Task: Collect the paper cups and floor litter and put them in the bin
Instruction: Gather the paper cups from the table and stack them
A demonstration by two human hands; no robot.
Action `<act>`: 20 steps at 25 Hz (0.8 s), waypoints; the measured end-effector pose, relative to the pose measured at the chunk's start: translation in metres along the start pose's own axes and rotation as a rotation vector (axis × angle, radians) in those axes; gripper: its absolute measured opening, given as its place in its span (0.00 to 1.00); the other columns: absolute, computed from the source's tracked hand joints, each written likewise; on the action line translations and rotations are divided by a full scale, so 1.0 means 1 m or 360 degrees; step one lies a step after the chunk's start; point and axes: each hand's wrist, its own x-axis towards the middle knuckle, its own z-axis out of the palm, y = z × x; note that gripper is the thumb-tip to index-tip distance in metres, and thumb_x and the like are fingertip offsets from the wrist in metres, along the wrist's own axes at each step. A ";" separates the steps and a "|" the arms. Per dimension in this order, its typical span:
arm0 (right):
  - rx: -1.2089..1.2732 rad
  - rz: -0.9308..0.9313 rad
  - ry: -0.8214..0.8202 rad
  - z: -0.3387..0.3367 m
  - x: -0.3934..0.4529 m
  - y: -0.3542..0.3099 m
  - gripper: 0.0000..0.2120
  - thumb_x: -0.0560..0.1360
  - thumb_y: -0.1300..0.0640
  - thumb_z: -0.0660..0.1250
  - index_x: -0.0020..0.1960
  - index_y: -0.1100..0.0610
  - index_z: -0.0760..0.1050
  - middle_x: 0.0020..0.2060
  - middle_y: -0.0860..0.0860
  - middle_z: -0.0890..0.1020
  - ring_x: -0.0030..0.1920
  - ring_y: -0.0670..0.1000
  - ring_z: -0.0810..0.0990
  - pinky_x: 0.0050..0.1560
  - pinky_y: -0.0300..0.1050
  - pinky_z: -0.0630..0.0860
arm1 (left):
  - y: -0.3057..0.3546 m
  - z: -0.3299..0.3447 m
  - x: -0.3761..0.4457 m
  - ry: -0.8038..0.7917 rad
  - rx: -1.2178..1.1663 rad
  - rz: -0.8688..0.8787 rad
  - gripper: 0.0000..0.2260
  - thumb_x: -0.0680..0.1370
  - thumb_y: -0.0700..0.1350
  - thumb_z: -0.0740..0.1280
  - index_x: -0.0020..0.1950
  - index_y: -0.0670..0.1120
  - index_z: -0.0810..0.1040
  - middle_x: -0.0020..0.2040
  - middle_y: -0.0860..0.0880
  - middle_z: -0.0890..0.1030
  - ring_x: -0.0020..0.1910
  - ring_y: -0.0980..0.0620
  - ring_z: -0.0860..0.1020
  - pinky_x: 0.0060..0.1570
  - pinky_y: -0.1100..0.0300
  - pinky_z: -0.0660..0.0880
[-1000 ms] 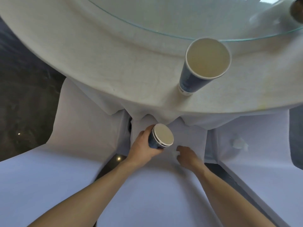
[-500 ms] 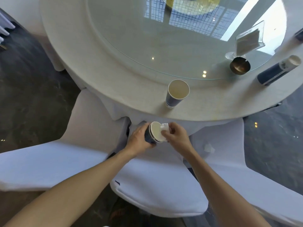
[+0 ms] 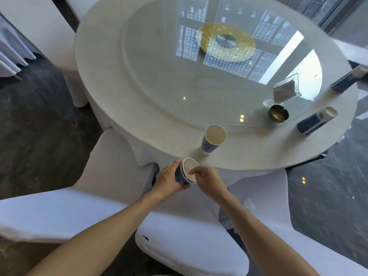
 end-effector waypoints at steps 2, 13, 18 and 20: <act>-0.0050 -0.0117 0.0255 -0.011 0.002 -0.001 0.13 0.76 0.64 0.66 0.57 0.58 0.84 0.55 0.56 0.86 0.56 0.58 0.82 0.57 0.49 0.75 | -0.001 -0.003 0.001 0.0042 -0.0061 -0.0013 0.41 0.62 0.53 0.81 0.74 0.56 0.71 0.68 0.53 0.79 0.67 0.49 0.76 0.65 0.48 0.75; -0.0685 0.0056 0.0309 -0.071 0.089 0.002 0.57 0.68 0.36 0.76 0.83 0.42 0.42 0.83 0.56 0.38 0.82 0.65 0.41 0.77 0.66 0.52 | 0.004 -0.031 0.014 0.0256 -0.0329 -0.0035 0.40 0.64 0.51 0.85 0.72 0.56 0.72 0.65 0.56 0.81 0.64 0.53 0.79 0.62 0.53 0.79; -0.0401 0.0138 0.0186 -0.065 0.111 0.016 0.50 0.72 0.48 0.76 0.83 0.55 0.50 0.79 0.60 0.57 0.78 0.63 0.59 0.73 0.57 0.66 | 0.011 -0.041 0.014 0.0250 -0.0410 -0.0084 0.39 0.66 0.45 0.85 0.73 0.53 0.72 0.65 0.55 0.80 0.63 0.53 0.78 0.60 0.59 0.77; -0.0311 0.0135 0.0246 -0.067 0.106 0.019 0.43 0.72 0.49 0.76 0.80 0.57 0.58 0.73 0.59 0.66 0.71 0.62 0.69 0.67 0.54 0.70 | 0.013 -0.041 0.014 0.0251 -0.0426 -0.0088 0.39 0.66 0.45 0.85 0.74 0.53 0.71 0.65 0.54 0.81 0.64 0.52 0.78 0.61 0.57 0.78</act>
